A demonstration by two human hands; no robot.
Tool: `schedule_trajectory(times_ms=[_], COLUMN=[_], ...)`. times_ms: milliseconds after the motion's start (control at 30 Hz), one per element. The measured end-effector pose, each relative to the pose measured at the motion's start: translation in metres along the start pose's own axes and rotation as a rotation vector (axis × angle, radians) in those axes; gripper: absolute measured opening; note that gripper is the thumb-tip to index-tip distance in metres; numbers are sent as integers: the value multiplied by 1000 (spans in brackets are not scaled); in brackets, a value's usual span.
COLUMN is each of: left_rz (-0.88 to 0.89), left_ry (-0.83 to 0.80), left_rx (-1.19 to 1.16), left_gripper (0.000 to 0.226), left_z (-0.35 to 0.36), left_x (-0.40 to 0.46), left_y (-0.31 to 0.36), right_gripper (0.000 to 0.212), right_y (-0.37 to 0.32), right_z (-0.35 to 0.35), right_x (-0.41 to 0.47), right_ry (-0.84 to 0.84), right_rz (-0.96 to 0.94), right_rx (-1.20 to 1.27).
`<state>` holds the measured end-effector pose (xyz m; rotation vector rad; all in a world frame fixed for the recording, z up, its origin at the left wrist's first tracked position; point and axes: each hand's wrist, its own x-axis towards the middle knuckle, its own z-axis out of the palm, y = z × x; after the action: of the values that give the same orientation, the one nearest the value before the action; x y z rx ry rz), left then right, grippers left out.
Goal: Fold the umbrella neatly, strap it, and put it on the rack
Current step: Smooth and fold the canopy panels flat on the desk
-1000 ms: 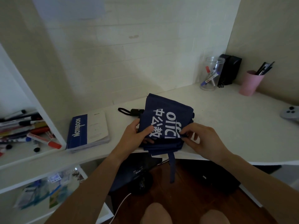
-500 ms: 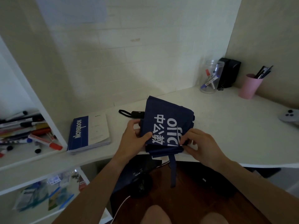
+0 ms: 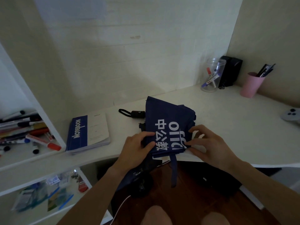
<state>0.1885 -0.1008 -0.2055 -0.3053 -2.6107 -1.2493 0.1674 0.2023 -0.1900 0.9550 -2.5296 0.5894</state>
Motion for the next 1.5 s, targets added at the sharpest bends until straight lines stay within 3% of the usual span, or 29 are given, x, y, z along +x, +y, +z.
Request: schedule_trajectory(times_ms=[133,233,333,600,767,867,933,1033,1133,1267,1367,1433,1500], left_rz=[-25,-14,9,73,65,56,43,42,9,-45,-126,-194,-212], left_ry=[-20,-30,-43,-67,-58,-61,-77,-100,-138,-226,-178,-38,-16], left_rx=[-82,-105,-102,6,17,-5,-50,-116,-225,-338,-382,-305,-236], left_gripper=[35,35,36,31,32,31,31,32,35,47,48,40,42], left_z=[0,-1,-1,0,2,1,0,-1,-3,-12,-14,-12,-12], left_x=[1,1,0,1,1,0,0,1,4,11,19,29,38], left_y=[0,0,0,-5,-9,-9,-8,-6,-4,-2,3,3,3], right_gripper=[24,14,18,23,15,11,8,11,32,55,56,55,55], right_y=[-6,-18,-18,-15,-21,-22,-29,-53,-53,-30,-26,-26,-23], right_z=[-7,-8,0,8,4,5,3,-5,4,25,32,34,35], right_x=[5,23,39,41,39,32,35,49,55,37,28,29,29], right_ry=[3,249,334,305,363,239,283,417,88,-288,-350,-376,-400], right_rz=[-24,422,765,908,914,963,853,345,38,-43,-57,-50,-49], right_rx=[-42,378,644,787,897,755,422,89,-92,-227,-261,-257,-241])
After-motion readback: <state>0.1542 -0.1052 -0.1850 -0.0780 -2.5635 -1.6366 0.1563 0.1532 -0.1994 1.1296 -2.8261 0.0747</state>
